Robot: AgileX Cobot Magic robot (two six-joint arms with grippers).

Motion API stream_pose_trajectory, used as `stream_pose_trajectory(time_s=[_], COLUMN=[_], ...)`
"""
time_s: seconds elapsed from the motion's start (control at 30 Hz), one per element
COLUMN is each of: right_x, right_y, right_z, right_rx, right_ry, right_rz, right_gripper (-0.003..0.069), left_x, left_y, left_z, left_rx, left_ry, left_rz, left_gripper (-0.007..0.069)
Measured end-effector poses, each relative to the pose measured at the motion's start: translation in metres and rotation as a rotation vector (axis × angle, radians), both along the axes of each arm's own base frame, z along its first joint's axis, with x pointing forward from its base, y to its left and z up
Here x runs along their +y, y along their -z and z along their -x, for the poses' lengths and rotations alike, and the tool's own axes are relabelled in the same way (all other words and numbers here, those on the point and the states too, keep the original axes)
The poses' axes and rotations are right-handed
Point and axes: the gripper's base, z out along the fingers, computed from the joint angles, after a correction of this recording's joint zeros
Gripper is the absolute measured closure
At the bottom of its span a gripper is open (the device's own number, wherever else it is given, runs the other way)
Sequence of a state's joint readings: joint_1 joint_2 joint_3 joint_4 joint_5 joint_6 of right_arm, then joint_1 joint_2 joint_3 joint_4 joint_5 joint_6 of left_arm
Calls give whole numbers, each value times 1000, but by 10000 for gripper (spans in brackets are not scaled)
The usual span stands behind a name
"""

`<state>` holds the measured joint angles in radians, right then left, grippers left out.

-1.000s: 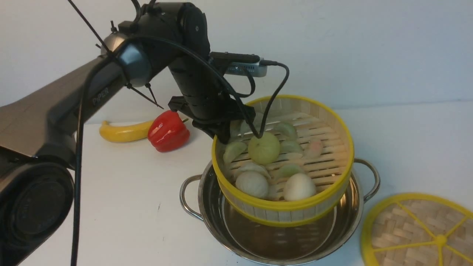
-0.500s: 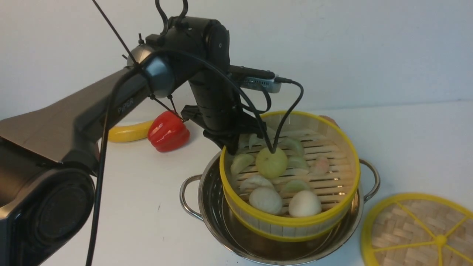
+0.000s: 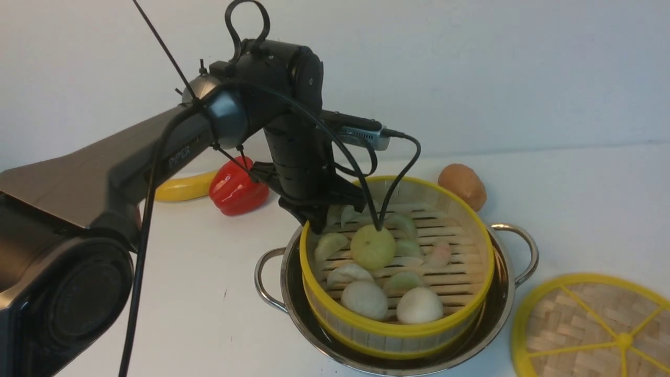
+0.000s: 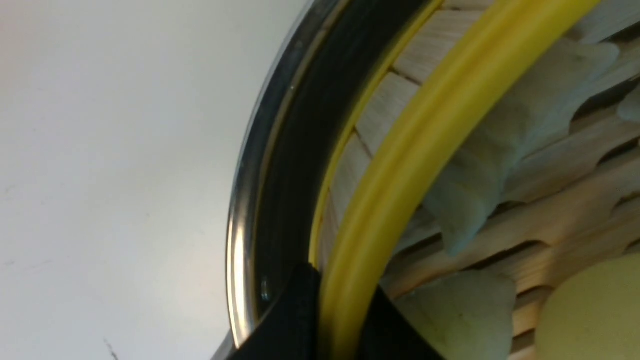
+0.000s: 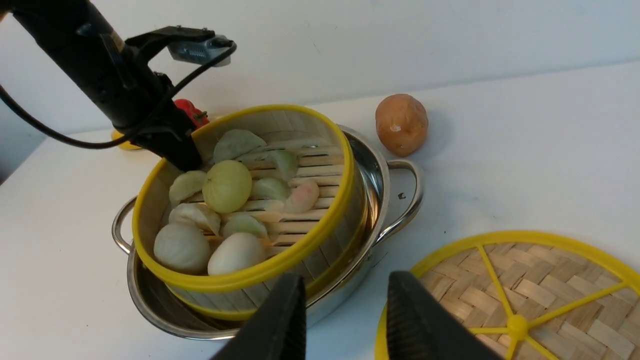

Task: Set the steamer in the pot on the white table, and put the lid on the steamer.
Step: 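Place the bamboo steamer basket with dumplings into the steel pot with the left gripper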

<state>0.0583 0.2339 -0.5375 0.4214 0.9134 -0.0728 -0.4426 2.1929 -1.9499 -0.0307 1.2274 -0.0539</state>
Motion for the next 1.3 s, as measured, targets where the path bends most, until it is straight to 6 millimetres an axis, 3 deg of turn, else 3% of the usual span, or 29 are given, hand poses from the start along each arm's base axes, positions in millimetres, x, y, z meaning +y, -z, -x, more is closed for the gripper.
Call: stream_pose_trajectory(time_s=[0.3,1.0,1.3], right_x=[0,0,0], right_y=[0,0,0], right_z=[0,0,0], right_rx=[0,0,0], right_ry=[0,0,0], right_rz=[0,-1,-1], right_gripper=[414,414,414], left_x=[1,-2,-2], left_y=[1,33,34], left_z=[0,-6,-6], left_rx=[-2,58,61], left_ry=[1,2,1], left_rz=[-8,-38,-39], left_gripper=[587,587,586])
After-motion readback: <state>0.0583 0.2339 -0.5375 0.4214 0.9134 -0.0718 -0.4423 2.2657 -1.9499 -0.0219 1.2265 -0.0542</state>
